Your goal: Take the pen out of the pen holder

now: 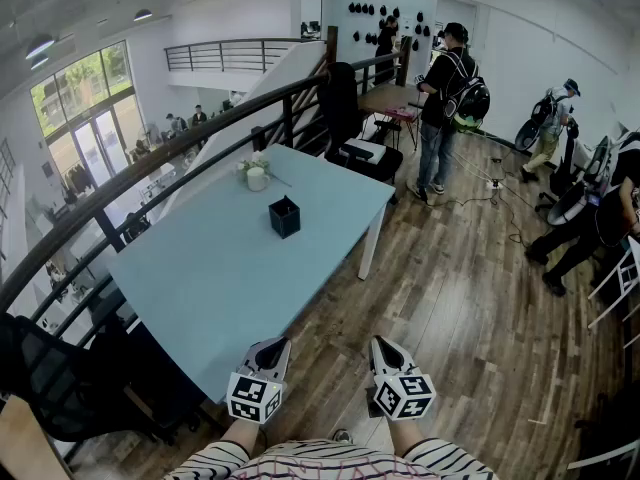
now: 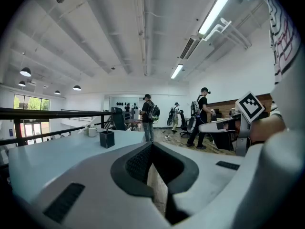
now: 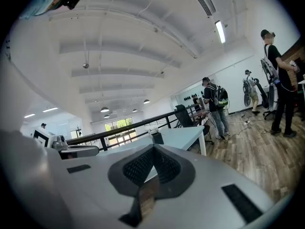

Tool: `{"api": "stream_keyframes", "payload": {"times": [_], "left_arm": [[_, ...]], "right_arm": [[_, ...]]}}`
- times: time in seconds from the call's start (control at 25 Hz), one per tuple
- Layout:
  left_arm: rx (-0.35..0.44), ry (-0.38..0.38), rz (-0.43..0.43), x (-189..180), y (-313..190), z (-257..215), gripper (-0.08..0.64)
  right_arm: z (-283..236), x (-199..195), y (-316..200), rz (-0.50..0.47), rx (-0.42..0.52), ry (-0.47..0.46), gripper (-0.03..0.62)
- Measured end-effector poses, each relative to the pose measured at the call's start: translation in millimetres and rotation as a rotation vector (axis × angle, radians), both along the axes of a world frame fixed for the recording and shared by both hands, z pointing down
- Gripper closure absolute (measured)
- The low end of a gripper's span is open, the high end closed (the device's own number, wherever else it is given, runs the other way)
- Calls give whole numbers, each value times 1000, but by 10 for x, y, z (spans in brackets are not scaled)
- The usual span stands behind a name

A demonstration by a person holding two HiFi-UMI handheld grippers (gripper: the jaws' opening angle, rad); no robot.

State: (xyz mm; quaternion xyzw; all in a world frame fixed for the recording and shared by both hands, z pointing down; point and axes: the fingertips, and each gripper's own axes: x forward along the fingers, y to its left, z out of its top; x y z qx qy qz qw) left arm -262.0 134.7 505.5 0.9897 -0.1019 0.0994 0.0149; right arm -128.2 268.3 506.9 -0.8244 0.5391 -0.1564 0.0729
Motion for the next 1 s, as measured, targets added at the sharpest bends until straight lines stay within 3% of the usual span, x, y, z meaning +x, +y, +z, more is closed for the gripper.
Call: {"api": "stream_keyframes", "payload": {"times": [0.4, 0.64, 0.72, 0.8, 0.88, 1.0], "left_arm": [[-14, 24, -54, 474, 119, 113, 535], [-44, 25, -122, 575, 157, 200, 527], [-55, 17, -138, 583, 152, 205, 426], [-57, 8, -157, 617, 96, 211, 405], [-62, 6, -178, 680, 10, 219, 405], [-63, 0, -192, 839, -137, 232, 400]], "right_arm": [[-27, 471, -7, -67, 41, 52, 565], [40, 695, -61, -123, 38, 50, 561], [45, 764, -96, -131, 42, 38, 558], [44, 837, -167, -143, 53, 21, 533], [63, 912, -261, -161, 54, 6, 451], [110, 1069, -421, -179, 46, -5, 449]]}}
